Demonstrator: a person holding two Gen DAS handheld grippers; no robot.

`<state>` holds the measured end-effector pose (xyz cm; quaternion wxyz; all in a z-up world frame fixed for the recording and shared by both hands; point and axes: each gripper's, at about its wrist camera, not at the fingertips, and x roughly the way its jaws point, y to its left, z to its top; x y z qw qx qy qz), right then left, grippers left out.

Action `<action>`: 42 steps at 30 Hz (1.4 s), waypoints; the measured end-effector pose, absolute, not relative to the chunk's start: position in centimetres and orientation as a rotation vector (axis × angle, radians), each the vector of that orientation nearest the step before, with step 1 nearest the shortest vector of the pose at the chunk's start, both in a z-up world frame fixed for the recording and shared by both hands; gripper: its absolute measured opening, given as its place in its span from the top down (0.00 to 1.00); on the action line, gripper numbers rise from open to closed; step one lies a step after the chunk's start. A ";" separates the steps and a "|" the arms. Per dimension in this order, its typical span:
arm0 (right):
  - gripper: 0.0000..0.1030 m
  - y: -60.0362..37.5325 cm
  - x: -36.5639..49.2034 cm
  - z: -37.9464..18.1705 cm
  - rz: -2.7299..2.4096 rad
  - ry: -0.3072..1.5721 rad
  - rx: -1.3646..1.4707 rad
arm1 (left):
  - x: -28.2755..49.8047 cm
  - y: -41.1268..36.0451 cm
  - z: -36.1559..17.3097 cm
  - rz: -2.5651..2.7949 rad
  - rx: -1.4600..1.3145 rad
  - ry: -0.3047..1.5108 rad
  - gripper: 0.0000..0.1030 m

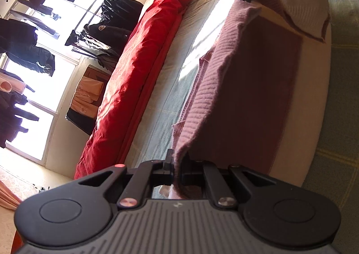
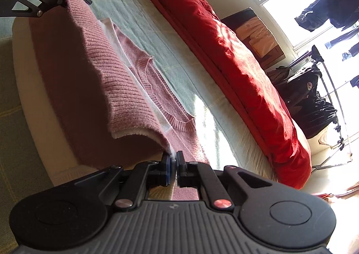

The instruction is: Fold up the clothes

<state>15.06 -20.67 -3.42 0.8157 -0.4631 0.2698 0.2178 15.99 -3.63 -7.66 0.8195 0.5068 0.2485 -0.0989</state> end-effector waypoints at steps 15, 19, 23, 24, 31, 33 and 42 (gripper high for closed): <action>0.95 -20.3 23.4 -7.3 0.448 0.639 -0.958 | 22.8 -2.8 -10.6 -0.206 1.024 0.592 0.96; 0.95 -19.9 24.8 -9.3 0.462 0.671 -0.951 | 24.1 -2.4 -11.8 -0.207 0.998 0.633 0.96; 0.95 -19.9 25.8 -10.7 0.473 0.697 -0.935 | 25.4 -1.9 -12.9 -0.212 0.952 0.677 0.95; 0.95 -19.9 25.9 -11.0 0.474 0.697 -0.928 | 25.7 -1.8 -13.2 -0.215 0.932 0.693 0.95; 0.82 -20.2 26.1 -11.0 0.456 0.708 -0.874 | 26.3 -1.1 -13.6 -0.197 0.851 0.740 0.87; 0.72 -20.5 26.1 -10.4 0.452 0.719 -0.841 | 25.9 -1.1 -13.2 -0.198 0.849 0.744 0.85; 0.45 -21.8 23.9 -6.1 0.526 0.754 -0.678 | 22.2 -1.6 -9.7 -0.179 0.842 0.675 0.62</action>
